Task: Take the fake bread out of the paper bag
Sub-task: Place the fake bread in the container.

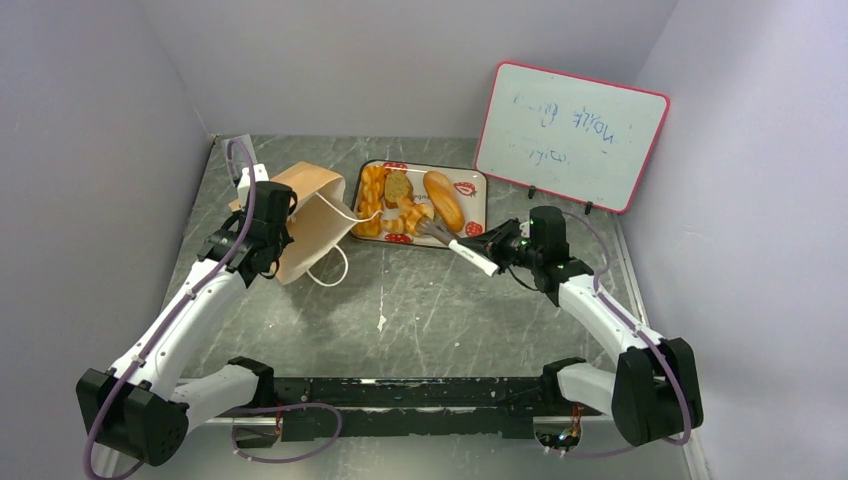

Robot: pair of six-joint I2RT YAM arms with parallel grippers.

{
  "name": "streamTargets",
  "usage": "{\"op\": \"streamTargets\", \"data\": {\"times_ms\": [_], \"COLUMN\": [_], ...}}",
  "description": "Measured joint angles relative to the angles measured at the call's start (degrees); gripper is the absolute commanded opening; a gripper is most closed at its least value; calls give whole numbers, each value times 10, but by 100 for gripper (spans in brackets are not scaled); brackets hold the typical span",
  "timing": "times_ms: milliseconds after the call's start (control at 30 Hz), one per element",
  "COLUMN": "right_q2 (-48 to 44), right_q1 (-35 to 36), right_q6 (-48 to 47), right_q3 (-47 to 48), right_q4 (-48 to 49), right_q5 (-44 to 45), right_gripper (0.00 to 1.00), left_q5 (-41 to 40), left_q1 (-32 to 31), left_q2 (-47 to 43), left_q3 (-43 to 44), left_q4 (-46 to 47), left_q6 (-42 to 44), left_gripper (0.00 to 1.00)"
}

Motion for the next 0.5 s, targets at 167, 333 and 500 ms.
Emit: {"op": "streamTargets", "data": {"times_ms": [167,333,500], "right_q2": [-5,-15,-21], "right_q1": [-11,-19,-25], "right_q6": [0,0,0], "right_q3": [0,0,0], "right_q4": [1,0,1], "right_q5": [-6,-10,-13], "right_gripper": [1,1,1], "left_q5": [0,0,0], "left_q1": [0,0,0], "left_q2": [0,0,1], "left_q3": [0,0,0], "left_q4": [0,0,0], "left_q6": [3,4,4], "left_gripper": [7,7,7]}}
